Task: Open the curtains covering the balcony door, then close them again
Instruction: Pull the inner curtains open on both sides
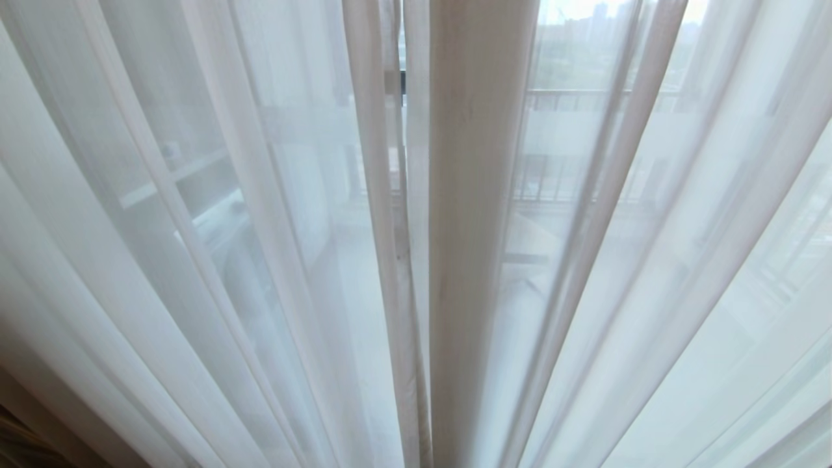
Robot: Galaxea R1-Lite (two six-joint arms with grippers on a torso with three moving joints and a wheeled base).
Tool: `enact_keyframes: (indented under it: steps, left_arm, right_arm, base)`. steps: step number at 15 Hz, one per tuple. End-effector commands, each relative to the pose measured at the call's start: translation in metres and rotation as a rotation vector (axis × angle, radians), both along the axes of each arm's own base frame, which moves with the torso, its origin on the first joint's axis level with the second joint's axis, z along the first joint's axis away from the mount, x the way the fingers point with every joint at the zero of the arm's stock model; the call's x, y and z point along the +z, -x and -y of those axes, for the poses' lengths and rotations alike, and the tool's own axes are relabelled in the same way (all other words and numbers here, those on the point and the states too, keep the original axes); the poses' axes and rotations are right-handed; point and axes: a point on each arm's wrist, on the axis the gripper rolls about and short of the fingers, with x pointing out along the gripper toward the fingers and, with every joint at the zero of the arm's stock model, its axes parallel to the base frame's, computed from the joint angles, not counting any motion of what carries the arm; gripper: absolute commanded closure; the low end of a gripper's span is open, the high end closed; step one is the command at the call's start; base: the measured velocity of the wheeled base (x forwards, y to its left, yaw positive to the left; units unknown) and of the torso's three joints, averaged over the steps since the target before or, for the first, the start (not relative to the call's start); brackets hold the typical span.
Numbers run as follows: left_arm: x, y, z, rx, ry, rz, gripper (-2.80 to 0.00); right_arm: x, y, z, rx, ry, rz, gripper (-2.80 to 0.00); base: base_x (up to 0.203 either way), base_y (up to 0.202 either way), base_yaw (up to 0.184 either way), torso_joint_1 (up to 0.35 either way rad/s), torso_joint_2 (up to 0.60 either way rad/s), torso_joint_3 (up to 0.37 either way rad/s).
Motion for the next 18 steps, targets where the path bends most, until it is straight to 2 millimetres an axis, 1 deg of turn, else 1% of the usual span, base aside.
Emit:
enact_keyframes:
  steps: [1,4,7,11,15,16,18]
  left_arm:
    - [0.022,-0.047,0.004,-0.056,-0.007,-0.099,0.0]
    - [0.045,-0.085,0.015,-0.144,-0.015,-0.134,0.0]
    - [0.065,-0.115,0.026,-0.189,-0.018,-0.137,0.0]
    - [0.083,-0.148,0.043,-0.245,-0.023,-0.136,0.0]
    - [0.088,-0.166,0.049,-0.248,-0.024,-0.124,0.0]
    - [0.088,-0.17,0.05,-0.248,-0.023,-0.115,-2.8]
    - [0.09,-0.176,0.055,-0.263,-0.02,-0.101,-2.8]
  right_arm:
    - [0.0,0.0,0.0,0.001,0.001,-0.001,0.0]
    - [0.0,0.0,0.0,0.001,0.001,0.0,0.0]
    - [0.0,0.0,0.0,0.0,0.001,0.001,0.0]
    - [0.0,0.0,0.0,0.001,-0.001,0.0,0.0]
    - [0.0,0.0,0.0,0.001,0.001,0.0,0.0]
    - [0.0,0.0,0.0,0.001,0.001,-0.001,0.0]
    - [0.0,0.0,0.0,0.001,0.001,0.0,0.0]
  base:
    - [0.0,0.0,0.0,0.0,0.0,0.0]
    - [0.0,0.0,0.0,0.0,0.0,0.0]
    - [0.0,0.0,0.0,0.0,0.0,0.0]
    - [0.0,0.0,0.0,0.0,0.0,0.0]
    - [0.0,0.0,0.0,0.0,0.0,0.0]
    - [0.0,0.0,0.0,0.0,0.0,0.0]
    - [0.0,0.0,0.0,0.0,0.0,0.0]
